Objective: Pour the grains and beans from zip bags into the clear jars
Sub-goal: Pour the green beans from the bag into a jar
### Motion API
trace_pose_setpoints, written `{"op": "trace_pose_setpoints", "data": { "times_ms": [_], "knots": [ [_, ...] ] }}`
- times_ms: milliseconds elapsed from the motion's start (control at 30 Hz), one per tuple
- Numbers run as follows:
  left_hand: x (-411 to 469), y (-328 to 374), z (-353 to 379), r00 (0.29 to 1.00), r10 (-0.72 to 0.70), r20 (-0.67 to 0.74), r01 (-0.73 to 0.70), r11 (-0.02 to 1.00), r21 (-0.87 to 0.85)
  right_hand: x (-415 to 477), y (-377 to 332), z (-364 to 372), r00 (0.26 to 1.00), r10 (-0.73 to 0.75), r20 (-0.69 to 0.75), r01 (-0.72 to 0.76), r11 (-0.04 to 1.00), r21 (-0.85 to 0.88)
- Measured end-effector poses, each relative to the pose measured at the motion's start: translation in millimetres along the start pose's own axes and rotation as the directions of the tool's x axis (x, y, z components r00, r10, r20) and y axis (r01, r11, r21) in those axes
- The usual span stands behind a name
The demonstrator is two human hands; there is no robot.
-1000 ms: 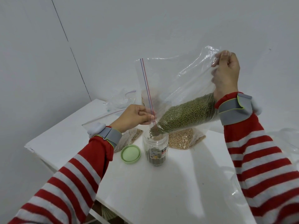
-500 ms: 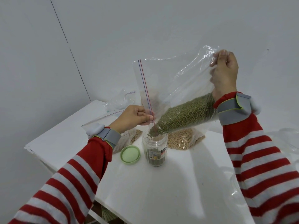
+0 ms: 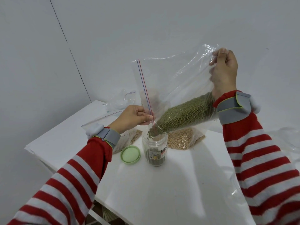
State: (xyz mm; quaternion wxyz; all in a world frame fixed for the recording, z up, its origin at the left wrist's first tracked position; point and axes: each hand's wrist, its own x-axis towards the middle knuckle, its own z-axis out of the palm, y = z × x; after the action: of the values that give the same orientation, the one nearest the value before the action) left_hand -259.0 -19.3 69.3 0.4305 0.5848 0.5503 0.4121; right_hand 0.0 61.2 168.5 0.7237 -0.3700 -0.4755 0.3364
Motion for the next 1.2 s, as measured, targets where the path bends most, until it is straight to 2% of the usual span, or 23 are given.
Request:
{"op": "trace_pose_setpoints", "data": {
  "times_ms": [1200],
  "knots": [
    [-1.6, 0.6, 1.3, 1.0, -0.005, -0.001, 0.005, 1.0, -0.016, 0.8, -1.9, -0.7, 1.0, -0.014, 0.016, 0.014, 1.0, 0.004]
  ]
}}
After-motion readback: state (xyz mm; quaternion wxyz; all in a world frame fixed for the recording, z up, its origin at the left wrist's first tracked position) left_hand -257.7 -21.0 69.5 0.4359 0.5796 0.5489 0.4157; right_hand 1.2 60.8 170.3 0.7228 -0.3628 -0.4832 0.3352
